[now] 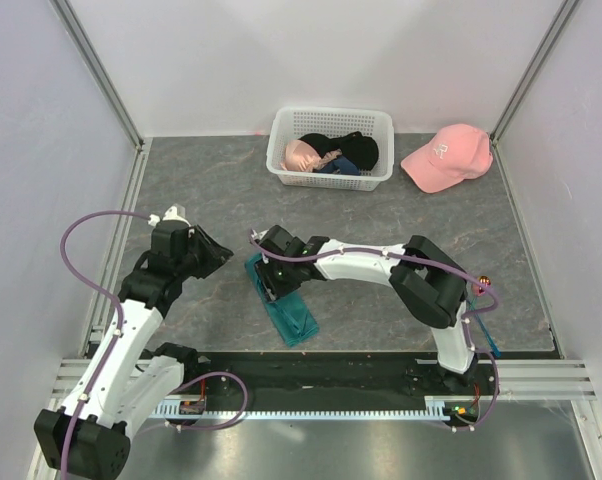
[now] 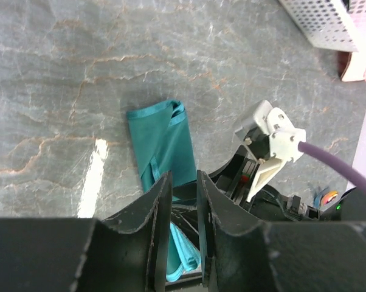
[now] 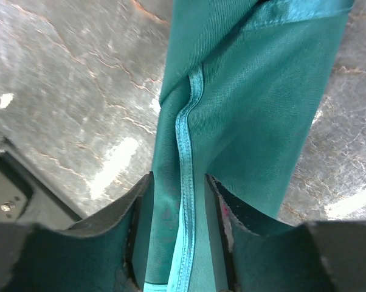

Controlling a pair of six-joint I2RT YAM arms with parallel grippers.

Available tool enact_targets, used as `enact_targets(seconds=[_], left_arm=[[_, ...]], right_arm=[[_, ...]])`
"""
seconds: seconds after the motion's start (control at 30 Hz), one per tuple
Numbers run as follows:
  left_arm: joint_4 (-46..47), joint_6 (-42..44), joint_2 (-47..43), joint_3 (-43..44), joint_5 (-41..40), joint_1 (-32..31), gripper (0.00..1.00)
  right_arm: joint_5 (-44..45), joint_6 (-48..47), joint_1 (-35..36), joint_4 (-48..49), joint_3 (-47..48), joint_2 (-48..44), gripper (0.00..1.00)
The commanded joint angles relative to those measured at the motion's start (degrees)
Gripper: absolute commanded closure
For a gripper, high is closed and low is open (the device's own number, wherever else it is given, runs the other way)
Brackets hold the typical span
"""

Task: Fold the napkin into a case and place the utensils inside
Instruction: Pick up the smaller rectangle-folded napkin from the center of the board.

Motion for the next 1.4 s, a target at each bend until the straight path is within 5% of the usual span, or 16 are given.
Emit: enact_targets(seconds=[0.0, 0.3, 0.7, 0.8, 1.2, 1.37], left_arm=[[-1.39, -1.2, -0.6, 1.72, 1.45, 0.38, 0.7], [-1.92, -0.23, -1.75, 2.6, 1.46, 0.73, 0.7], [-4.81, -1.9, -5.96, 4.79, -2.57, 1.09, 0.69], [-6.4, -1.55, -7.98, 6.2, -5.38, 1.0, 0.67], [-8.69, 0.65, -8.87, 8.31, -5.93, 1.0, 0.67], [-8.77, 2.14, -6.67, 7.88, -4.43, 1.08, 0.68]], right_arm=[[3.86, -1.95, 1.3, -2.23, 2.91, 2.04, 0.52], [9.32, -2.31, 4.9, -6.45, 6.51, 5.12, 0.41], [24.69, 2.17, 9.21, -12.87, 8.89, 10.04, 0.48], [27.16, 2.44, 9.74, -14.45, 10.03, 11.09, 0.53], [27.09, 2.53, 10.45, -16.03, 12.75, 9.08, 1.0], [15.68, 2.0, 9.13, -13.14, 13.2, 3.64, 1.0]])
